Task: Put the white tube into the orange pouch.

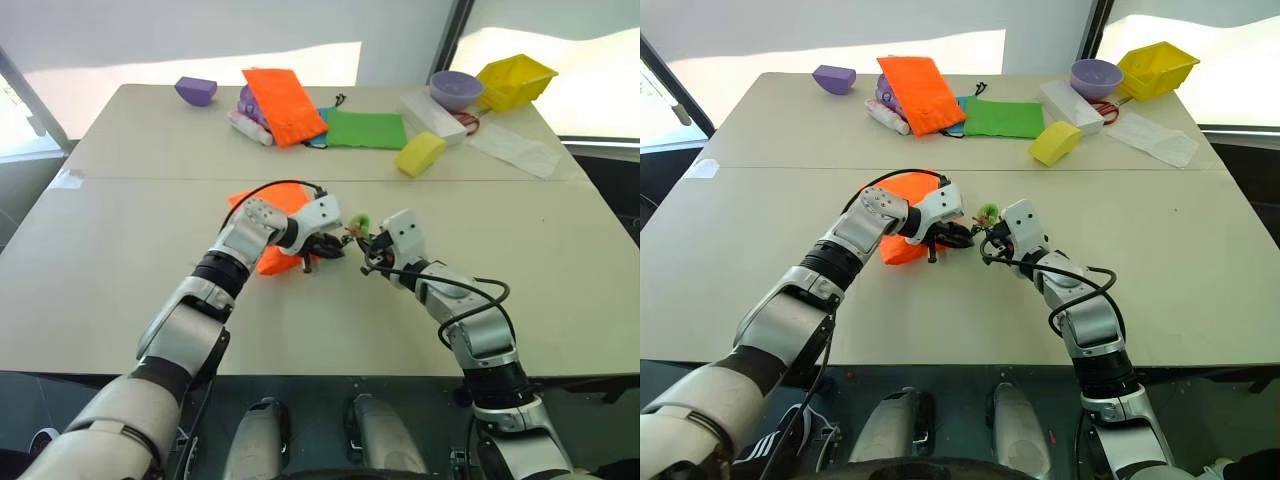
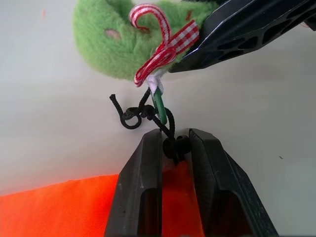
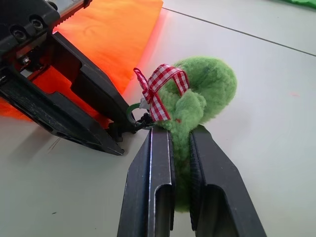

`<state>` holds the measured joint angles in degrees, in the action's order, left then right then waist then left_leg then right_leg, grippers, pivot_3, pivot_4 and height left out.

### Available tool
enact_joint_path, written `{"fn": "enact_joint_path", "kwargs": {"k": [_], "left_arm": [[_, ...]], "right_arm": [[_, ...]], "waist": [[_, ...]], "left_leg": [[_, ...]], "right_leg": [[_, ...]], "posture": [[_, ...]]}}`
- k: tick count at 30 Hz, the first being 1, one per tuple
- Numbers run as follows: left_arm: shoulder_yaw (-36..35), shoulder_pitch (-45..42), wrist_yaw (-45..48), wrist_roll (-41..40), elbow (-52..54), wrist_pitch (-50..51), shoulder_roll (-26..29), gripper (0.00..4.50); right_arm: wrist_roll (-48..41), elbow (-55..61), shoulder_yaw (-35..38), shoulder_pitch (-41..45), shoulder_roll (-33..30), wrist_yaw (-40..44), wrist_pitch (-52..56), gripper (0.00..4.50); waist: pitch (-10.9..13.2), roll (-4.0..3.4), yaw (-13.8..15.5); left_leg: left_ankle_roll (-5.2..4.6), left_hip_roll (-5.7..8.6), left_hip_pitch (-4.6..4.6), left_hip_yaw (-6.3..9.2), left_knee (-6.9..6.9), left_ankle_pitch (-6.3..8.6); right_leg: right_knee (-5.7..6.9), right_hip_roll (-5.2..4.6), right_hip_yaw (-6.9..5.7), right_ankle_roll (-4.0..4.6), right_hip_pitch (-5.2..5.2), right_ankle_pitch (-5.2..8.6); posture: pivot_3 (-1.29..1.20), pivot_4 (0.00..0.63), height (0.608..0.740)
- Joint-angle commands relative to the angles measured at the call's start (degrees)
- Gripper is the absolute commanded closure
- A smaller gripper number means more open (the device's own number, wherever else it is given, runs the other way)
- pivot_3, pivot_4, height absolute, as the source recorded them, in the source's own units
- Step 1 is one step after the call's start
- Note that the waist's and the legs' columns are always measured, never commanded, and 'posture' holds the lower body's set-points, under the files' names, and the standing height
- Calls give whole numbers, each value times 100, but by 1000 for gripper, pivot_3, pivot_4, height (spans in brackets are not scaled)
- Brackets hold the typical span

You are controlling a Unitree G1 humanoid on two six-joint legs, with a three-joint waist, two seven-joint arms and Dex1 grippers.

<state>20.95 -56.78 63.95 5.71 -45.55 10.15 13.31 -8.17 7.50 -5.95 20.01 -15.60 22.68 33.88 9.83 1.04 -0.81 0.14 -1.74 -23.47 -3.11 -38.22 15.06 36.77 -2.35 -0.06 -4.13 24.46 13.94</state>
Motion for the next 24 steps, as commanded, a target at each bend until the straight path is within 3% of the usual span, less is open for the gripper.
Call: {"fn": "enact_joint_path", "kwargs": {"k": [1,9,24], "left_arm": [[-19,28,13,41,71,64,26,3576],[81,219,351,120,398,40,440,3576],[4,1040,923,-101,2286,526,1477,3576]], "right_arm": [[-36,89,41,156,55,-4,-81,4500],[14,-233,509,366,-10,-331,-254,4500],[214,-1488,1452,1024,-326,-1362,-796,4500]], "waist": [[0,0,0],[0,0,-17],[0,0,1]], "left_leg": [[0,0,0,1,0,0],[0,0,5,1,0,0],[0,3,2,-8,0,0]], "right_leg": [[1,0,0,-1,0,1],[19,0,1,0,4,2],[25,-10,9,-5,10,5]], "posture": [[0,150,740],[0,150,740],[0,150,740]]}}
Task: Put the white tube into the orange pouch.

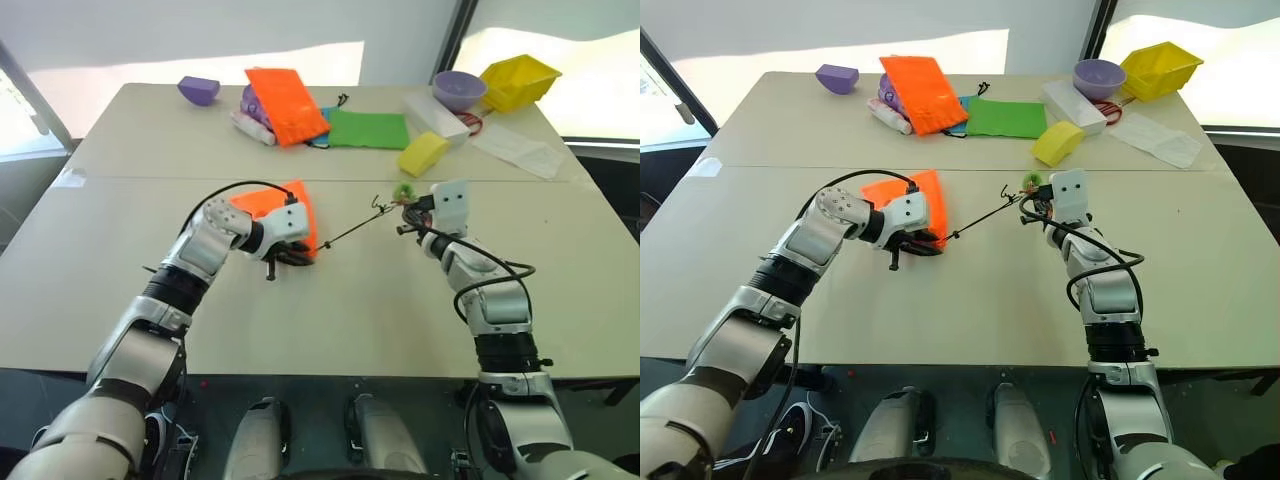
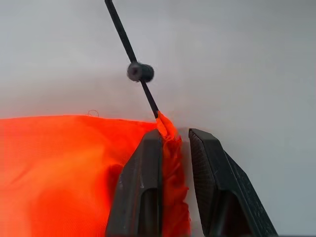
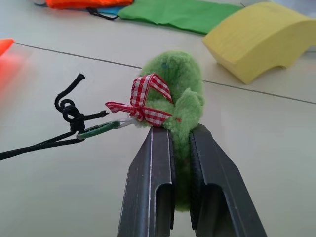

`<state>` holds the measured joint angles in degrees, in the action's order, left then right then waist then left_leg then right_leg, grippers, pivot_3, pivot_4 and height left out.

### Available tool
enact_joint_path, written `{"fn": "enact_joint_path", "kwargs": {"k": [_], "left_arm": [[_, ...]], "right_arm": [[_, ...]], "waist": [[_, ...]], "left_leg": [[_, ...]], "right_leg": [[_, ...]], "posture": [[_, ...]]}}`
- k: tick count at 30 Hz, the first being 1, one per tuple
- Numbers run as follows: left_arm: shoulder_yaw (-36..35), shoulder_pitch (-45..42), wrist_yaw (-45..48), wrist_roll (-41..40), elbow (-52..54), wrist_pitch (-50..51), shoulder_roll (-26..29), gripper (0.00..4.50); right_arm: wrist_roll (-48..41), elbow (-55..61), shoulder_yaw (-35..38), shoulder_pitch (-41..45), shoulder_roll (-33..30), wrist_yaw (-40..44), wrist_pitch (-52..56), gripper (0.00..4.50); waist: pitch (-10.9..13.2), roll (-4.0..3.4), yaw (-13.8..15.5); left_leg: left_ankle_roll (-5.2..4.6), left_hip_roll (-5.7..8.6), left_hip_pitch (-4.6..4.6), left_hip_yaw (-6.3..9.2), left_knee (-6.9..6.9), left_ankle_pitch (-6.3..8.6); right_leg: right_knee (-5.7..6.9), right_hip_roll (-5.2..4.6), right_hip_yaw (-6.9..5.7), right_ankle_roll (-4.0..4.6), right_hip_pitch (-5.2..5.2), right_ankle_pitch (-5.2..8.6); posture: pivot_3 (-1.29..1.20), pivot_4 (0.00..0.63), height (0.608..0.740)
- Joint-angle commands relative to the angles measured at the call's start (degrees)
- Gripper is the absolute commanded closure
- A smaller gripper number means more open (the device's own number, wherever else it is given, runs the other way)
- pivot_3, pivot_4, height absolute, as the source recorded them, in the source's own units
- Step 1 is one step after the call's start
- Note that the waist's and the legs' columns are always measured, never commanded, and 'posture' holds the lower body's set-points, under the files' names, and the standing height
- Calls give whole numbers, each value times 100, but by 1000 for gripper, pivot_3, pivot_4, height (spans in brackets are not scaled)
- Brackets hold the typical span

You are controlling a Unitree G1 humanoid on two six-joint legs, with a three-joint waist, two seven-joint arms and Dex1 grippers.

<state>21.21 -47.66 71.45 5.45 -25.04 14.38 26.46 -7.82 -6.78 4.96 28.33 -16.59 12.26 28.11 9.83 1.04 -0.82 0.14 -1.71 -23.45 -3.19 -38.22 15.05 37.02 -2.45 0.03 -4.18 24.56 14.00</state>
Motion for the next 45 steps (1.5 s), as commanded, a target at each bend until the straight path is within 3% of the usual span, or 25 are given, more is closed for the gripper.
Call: {"fn": "enact_joint_path", "kwargs": {"k": [1,8,17,20,23,24,27,32,41,45], "left_arm": [[-30,166,183,-93,313,153,203,3576],[-38,300,155,-179,523,325,360,3576],[-230,227,-203,-415,248,409,94,3576],[-333,206,-195,-560,245,474,34,2759],[-425,186,-113,-730,309,391,49,1326],[-467,185,-40,-832,357,394,65,1326],[-746,125,163,-1255,469,760,151,1275],[-1286,92,236,-1758,523,940,336,1275],[-2179,477,-299,-2255,687,821,509,1275],[-2878,1093,-1263,-2469,1225,815,405,1275]], "right_arm": [[179,-114,392,211,-245,-373,-253,4500],[136,-327,458,300,-353,-545,-262,4500],[98,-120,161,130,-230,-317,-164,4500],[126,28,-19,53,-234,-163,-153,4500],[30,147,-74,4,-260,81,-128,4500],[-99,205,-60,-35,-257,255,-120,4500],[-322,412,-80,-181,-278,634,-10,3246],[-166,883,-433,-522,-636,1116,151,616],[-198,1404,-425,-777,-1199,1776,-539,616],[-745,2069,-244,-1317,-1528,2663,-877,616]], "waist": [[0,0,5],[0,0,4],[0,0,2],[0,0,-1],[0,0,-7],[0,0,-14],[0,0,-22],[0,-1,-15],[0,0,-14],[0,1,3]], "left_leg": [[0,1,0,0,0,0],[0,0,1,3,0,0],[0,1,1,2,0,0],[0,1,1,3,0,0],[0,1,1,3,-1,0],[0,1,1,3,-1,0],[0,-2,2,4,-1,0],[0,-3,2,6,0,0],[0,-2,4,4,-3,0],[0,-6,1,8,1,0]], "right_leg": [[-1,-1,1,-1,0,0],[3,1,0,-2,0,1],[3,0,1,-2,0,1],[4,0,0,-2,0,1],[5,1,1,-2,0,1],[5,1,0,-2,0,1],[5,4,0,-2,0,1],[5,6,-1,-2,1,2],[5,4,0,-2,0,1],[3,4,-2,-6,0,4]], "posture": [[0,150,740],[0,150,740],[0,150,740],[0,150,740],[0,150,740],[0,150,740],[0,150,740],[0,150,740],[0,150,740],[0,150,740]]}}
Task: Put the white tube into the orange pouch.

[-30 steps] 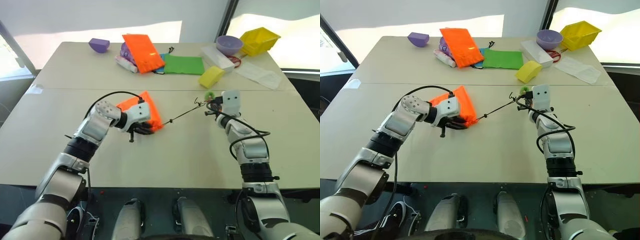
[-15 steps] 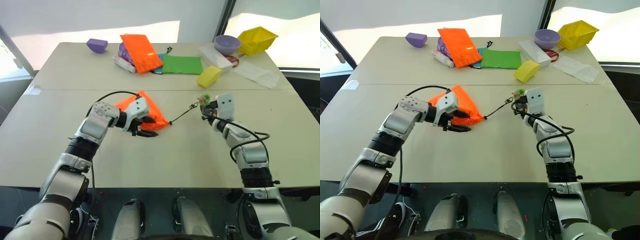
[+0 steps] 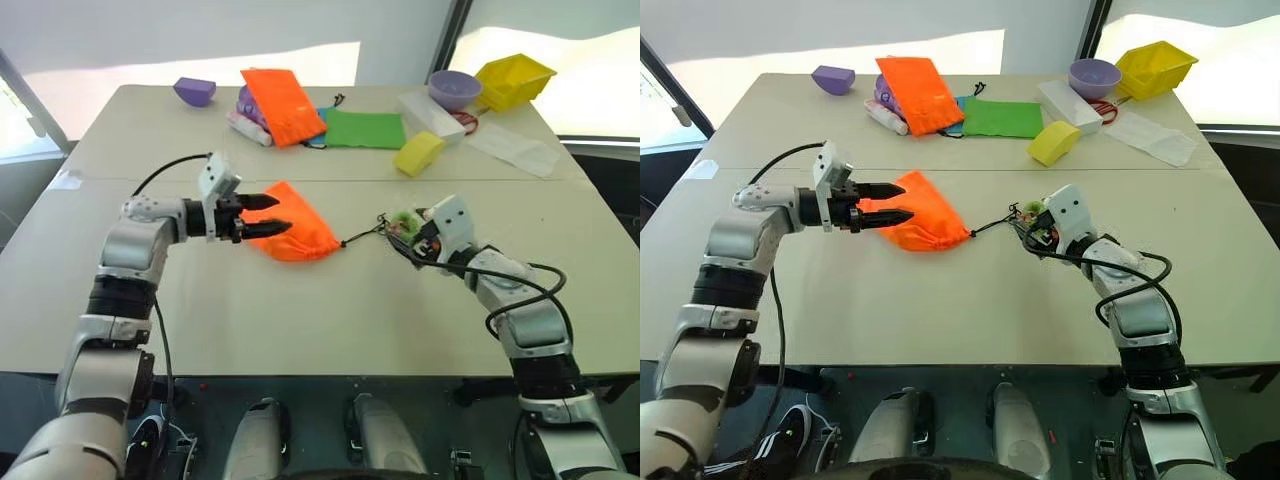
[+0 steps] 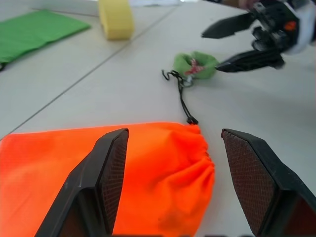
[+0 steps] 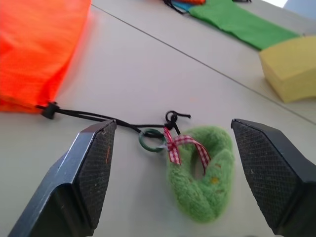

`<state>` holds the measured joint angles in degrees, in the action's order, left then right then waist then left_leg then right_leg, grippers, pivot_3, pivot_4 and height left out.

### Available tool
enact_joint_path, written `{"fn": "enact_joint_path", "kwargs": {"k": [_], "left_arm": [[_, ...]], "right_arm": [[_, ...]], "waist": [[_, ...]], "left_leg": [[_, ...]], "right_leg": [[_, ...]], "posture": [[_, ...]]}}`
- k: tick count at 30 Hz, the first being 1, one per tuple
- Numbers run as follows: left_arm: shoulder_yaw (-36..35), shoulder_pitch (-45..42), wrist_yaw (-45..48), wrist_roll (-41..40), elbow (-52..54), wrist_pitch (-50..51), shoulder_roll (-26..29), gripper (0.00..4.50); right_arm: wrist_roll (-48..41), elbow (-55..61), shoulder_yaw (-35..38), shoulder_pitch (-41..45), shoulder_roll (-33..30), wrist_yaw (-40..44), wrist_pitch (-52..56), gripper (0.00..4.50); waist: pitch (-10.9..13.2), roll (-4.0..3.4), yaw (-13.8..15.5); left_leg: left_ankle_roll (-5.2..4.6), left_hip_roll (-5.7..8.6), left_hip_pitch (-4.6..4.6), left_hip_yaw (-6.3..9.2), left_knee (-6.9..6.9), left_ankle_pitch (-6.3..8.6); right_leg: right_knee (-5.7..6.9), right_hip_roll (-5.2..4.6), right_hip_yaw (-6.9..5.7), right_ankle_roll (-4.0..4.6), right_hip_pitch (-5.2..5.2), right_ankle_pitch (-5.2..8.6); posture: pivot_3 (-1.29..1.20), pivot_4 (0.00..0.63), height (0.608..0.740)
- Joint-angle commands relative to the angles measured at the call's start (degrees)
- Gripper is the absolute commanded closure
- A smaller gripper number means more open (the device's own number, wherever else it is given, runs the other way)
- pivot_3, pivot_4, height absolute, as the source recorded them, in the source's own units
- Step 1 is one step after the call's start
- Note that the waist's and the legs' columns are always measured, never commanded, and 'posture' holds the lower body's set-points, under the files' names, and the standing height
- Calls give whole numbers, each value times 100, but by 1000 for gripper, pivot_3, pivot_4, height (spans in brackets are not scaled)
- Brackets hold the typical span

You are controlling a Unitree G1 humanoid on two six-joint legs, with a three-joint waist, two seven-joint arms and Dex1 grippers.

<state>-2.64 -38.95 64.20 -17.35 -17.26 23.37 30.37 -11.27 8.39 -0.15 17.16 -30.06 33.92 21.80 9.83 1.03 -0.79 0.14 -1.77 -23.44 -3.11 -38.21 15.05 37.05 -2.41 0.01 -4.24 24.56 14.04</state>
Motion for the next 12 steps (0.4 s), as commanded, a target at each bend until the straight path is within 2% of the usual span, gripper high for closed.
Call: {"fn": "enact_joint_path", "kwargs": {"k": [1,4,8,12], "left_arm": [[-633,471,-736,-272,706,49,2,1275],[-860,1617,-1203,-131,1584,-43,101,1275],[-1056,2424,-1456,-203,2096,-243,127,1275],[-1532,3162,-1608,-349,2262,-447,195,1275]], "right_arm": [[-495,741,278,-402,-310,729,-337,616],[-853,1220,372,-1035,-585,1244,-337,616],[-967,1322,470,-1392,-761,1506,-501,616],[-798,1054,508,-1524,-947,1734,-873,616]], "waist": [[0,1,-1],[0,2,-12],[1,4,17],[1,6,21]], "left_leg": [[0,-1,-1,0,0,0],[0,1,4,-5,4,1],[2,1,7,-6,-2,1],[6,1,15,-7,-6,-2]], "right_leg": [[0,0,0,-1,0,1],[-8,-14,0,-3,-5,2],[-8,-25,0,3,-8,2],[-12,-35,-3,56,-16,-4]], "posture": [[0,150,740],[0,150,740],[0,150,740],[0,150,740]]}}
